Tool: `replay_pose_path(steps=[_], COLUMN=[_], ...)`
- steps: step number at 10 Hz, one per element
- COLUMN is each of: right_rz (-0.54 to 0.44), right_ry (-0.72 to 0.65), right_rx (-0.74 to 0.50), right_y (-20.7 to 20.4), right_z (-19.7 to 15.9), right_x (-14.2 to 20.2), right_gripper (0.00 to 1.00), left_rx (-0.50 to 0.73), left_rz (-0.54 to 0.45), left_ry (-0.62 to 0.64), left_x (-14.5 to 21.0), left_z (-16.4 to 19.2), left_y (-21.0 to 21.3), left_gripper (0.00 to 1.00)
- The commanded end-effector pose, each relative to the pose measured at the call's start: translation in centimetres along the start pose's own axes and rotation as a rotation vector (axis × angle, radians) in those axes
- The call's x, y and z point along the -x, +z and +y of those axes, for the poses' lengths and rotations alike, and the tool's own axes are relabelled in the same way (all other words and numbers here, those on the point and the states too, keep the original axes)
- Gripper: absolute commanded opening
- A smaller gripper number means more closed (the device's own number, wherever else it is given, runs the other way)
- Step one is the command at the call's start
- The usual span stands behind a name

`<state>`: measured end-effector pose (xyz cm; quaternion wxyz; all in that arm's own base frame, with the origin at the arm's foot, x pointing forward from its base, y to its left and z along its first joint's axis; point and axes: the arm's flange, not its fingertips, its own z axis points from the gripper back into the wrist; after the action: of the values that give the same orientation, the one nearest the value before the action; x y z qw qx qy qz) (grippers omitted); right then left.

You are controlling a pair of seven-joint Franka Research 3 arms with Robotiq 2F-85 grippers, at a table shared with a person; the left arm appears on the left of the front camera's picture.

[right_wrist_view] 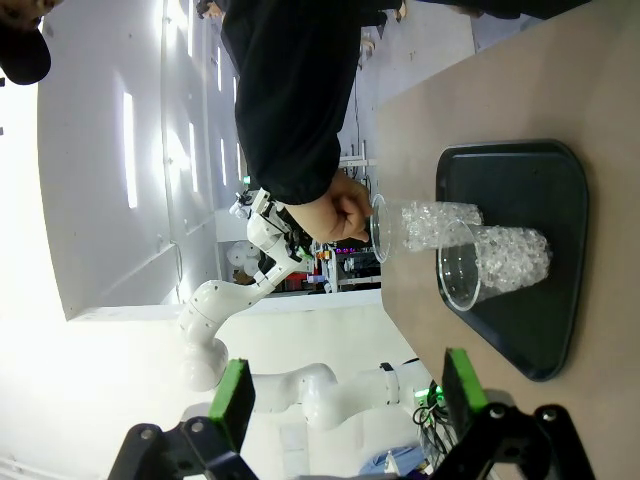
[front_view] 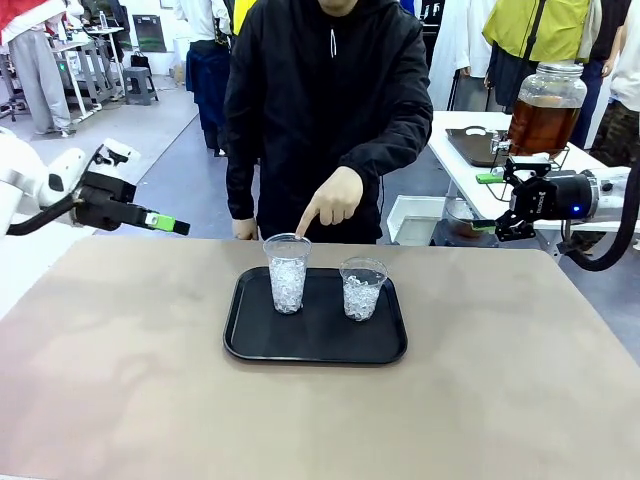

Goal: Pour the drink into the iced cup.
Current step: Pick up the iced cup indicated by the human and present it to them.

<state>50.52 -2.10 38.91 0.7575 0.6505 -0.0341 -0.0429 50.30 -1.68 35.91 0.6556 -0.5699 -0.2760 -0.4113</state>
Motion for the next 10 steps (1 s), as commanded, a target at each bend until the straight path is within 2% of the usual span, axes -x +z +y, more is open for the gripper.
replay_pose_path(steps=[1,4,6,8,9,10], right_rz=[-0.002,-0.002,-0.002,-0.002,-0.002,-0.002], right_ry=[0.0,0.0,0.0,0.0,0.0,0.0], right_rx=[-0.002,-0.002,-0.002,-0.002,-0.002,-0.002], right_y=[0.0,0.0,0.0,0.0,0.0,0.0], right_z=[0.2,0.2,0.2,0.2,0.2,0.2], right_x=[0.0,0.0,0.0,0.0,0.0,0.0], right_gripper=[1.0,1.0,1.0,1.0,1.0,1.0], left_rx=[-0.012,-0.144,-0.223,-0.236,-0.209,-0.222], left_rz=[0.013,0.064,0.051,-0.002,-0.017,0.036], left_ry=[-0.212,-0.447,-0.55,-0.591,-0.574,-0.557], left_x=[0.9,1.5,2.5,3.1,3.1,2.6], left_z=[0.9,0.8,0.8,0.6,0.5,1.4], left_y=[-1.3,-3.6,-5.0,-6.0,-6.0,-5.3], left_gripper=[1.0,1.0,1.0,1.0,1.0,1.0])
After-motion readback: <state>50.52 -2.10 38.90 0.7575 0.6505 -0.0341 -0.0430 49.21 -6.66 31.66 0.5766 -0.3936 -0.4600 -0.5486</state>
